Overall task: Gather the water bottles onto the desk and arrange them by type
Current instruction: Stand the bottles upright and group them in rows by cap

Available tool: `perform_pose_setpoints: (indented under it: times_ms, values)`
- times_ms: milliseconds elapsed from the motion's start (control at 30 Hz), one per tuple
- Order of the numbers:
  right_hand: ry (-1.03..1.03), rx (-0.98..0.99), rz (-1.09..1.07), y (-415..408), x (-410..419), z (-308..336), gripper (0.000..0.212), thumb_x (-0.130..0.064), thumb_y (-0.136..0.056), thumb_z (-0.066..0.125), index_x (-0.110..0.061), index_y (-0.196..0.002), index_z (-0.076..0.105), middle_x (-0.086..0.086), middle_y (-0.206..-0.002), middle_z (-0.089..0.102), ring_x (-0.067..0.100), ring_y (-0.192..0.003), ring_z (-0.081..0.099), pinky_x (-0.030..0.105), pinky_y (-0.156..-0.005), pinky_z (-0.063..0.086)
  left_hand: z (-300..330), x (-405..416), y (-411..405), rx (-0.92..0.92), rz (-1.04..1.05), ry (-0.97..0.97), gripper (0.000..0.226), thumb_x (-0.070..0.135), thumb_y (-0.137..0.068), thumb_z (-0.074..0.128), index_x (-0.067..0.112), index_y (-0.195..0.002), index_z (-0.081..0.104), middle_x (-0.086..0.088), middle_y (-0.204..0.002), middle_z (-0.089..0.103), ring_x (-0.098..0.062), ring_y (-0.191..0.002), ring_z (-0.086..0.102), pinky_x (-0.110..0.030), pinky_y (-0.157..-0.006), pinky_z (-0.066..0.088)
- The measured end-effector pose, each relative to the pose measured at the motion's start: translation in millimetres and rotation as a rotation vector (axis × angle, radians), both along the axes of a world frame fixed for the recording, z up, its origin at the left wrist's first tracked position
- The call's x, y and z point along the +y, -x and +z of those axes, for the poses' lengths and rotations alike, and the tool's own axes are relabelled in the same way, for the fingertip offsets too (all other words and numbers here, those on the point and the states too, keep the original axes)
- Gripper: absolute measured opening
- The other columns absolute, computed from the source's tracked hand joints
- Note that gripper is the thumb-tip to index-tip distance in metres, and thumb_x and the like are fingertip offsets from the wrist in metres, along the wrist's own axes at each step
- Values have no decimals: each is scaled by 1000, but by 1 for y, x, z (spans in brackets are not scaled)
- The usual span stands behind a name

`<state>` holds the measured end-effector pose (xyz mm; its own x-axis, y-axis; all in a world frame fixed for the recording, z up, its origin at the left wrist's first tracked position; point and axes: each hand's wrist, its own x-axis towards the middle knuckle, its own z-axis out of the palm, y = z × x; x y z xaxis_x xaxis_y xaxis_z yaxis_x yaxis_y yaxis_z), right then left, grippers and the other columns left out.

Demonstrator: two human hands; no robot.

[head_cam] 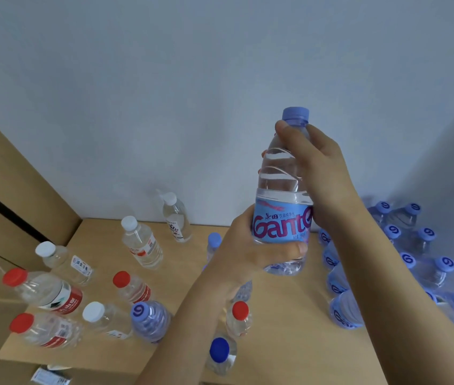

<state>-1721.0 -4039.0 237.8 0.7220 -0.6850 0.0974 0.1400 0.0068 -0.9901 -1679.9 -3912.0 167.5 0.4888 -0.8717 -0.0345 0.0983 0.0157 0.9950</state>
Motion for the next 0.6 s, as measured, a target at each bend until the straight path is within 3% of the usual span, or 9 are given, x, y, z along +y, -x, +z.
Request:
perform_pose_setpoints:
  times_ms: [200,367,600]
  values:
    - [-40,5,-16,19,-8,-4,23,-36,-94,63,-14,-89,60,10,-83,67,19,-66,69,27,-59,56,-7,-9,12,6,-34,0,61,38,-51,82,30,-108,63,12,-93,74,-7,-89,71,-21,-72,56]
    - [-70,16,-33,43,-22,-13,21,-35,-94,63,-14,-89,59,12,-87,65,23,-72,70,33,-64,59,-19,-24,30,-22,-88,-12,46,8,-68,83,27,-105,63,15,-86,73,-1,-82,70,-14,-66,53]
    - [-102,32,-61,96,-49,-37,18,-35,-92,63,-17,-89,60,3,-83,65,18,-73,69,31,-63,56,-43,-53,70,-25,-192,3,46,-1,-73,79,39,-95,72,13,-89,75,-2,-83,71,-15,-68,54]
